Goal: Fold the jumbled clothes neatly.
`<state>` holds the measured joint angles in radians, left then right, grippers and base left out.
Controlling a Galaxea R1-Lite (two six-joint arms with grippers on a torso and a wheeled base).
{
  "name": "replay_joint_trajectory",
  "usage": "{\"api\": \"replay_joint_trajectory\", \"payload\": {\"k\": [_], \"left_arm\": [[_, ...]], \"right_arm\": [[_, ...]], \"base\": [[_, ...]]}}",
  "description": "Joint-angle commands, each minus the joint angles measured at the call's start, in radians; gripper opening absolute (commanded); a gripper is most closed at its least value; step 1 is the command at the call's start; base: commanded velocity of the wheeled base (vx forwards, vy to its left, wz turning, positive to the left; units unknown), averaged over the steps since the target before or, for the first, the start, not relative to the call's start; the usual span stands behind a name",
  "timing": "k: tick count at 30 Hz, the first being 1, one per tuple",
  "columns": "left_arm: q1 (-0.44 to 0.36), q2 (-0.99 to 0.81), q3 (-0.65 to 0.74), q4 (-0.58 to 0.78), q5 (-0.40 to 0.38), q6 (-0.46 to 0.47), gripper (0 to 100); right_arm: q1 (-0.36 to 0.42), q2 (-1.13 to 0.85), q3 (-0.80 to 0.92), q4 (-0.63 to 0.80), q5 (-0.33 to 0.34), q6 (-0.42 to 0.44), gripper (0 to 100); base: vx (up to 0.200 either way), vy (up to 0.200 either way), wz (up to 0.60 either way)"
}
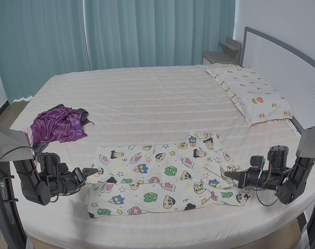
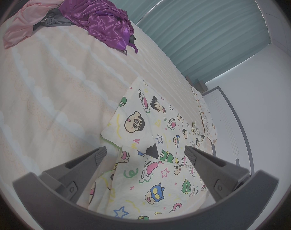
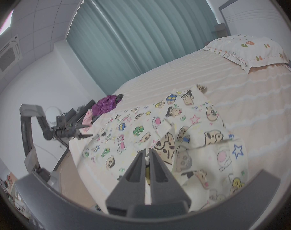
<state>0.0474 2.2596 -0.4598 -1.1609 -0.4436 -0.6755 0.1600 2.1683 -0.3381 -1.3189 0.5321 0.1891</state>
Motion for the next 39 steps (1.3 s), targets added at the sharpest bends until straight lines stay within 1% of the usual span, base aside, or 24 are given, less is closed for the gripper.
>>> {"api": "replay_joint_trajectory", "payload": {"k": [1, 4, 8, 14, 15, 21, 26, 29, 31, 33, 34, 35, 36, 37, 38, 39], "left_arm": [[0.0, 0.002, 0.001, 0.0, 0.0, 0.001, 100], [0.0, 0.002, 0.001, 0.0, 0.0, 0.001, 100], [0.0, 0.003, 0.001, 0.0, 0.0, 0.001, 100], [0.0, 0.003, 0.001, 0.0, 0.0, 0.001, 100], [0.0, 0.003, 0.001, 0.0, 0.0, 0.001, 100], [0.0, 0.005, 0.001, 0.0, 0.002, 0.004, 100], [0.0, 0.008, 0.006, 0.0, 0.002, 0.025, 100], [0.0, 0.008, 0.007, 0.0, 0.002, 0.025, 100], [0.0, 0.008, 0.007, 0.0, 0.002, 0.025, 100], [0.0, 0.008, 0.007, 0.0, 0.002, 0.025, 100], [0.0, 0.008, 0.007, 0.0, 0.002, 0.025, 100], [0.0, 0.008, 0.007, 0.0, 0.002, 0.025, 100], [0.0, 0.008, 0.007, 0.0, 0.002, 0.025, 100], [0.0, 0.008, 0.007, 0.0, 0.002, 0.025, 100], [0.0, 0.008, 0.007, 0.0, 0.002, 0.025, 100], [0.0, 0.008, 0.007, 0.0, 0.002, 0.025, 100]], "right_arm": [[0.006, 0.024, 0.079, -0.019, 0.011, -0.054, 0], [0.006, 0.05, 0.111, -0.022, 0.014, -0.114, 0], [0.006, 0.065, 0.128, -0.022, 0.014, -0.162, 0], [0.024, 0.065, 0.146, -0.022, 0.012, -0.174, 0], [0.024, 0.065, 0.146, -0.022, 0.012, -0.174, 100], [0.036, 0.061, 0.198, -0.022, 0.014, -0.197, 100], [0.026, 0.042, 0.202, -0.077, 0.017, -0.194, 100], [0.004, 0.041, 0.159, -0.089, 0.008, -0.166, 100], [-0.011, 0.048, 0.07, -0.066, 0.005, -0.114, 100], [-0.02, 0.054, -0.012, -0.003, 0.0, -0.074, 100], [-0.022, 0.061, -0.065, 0.055, -0.004, -0.066, 100], [-0.022, 0.061, -0.081, 0.073, -0.009, -0.065, 100], [-0.022, 0.068, -0.162, 0.17, -0.04, -0.065, 100], [-0.022, 0.068, -0.17, 0.179, -0.043, -0.065, 100], [-0.023, 0.07, -0.271, 0.282, -0.075, -0.06, 100], [-0.025, 0.068, -0.315, 0.336, -0.08, -0.057, 100]], "base": [[0.0, 0.0, 0.0], [0.0, 0.0, 0.0], [0.0, 0.0, 0.0], [0.0, 0.0, 0.0], [0.0, 0.0, 0.0], [0.0, 0.0, 0.0], [0.0, 0.0, 0.0], [0.0, 0.0, 0.0], [0.0, 0.0, 0.0], [0.0, 0.0, 0.0], [0.0, 0.0, 0.0], [0.0, 0.0, 0.0], [0.0, 0.0, 0.0], [0.0, 0.0, 0.0], [0.0, 0.0, 0.0], [0.0, 0.0, 0.0]]}}
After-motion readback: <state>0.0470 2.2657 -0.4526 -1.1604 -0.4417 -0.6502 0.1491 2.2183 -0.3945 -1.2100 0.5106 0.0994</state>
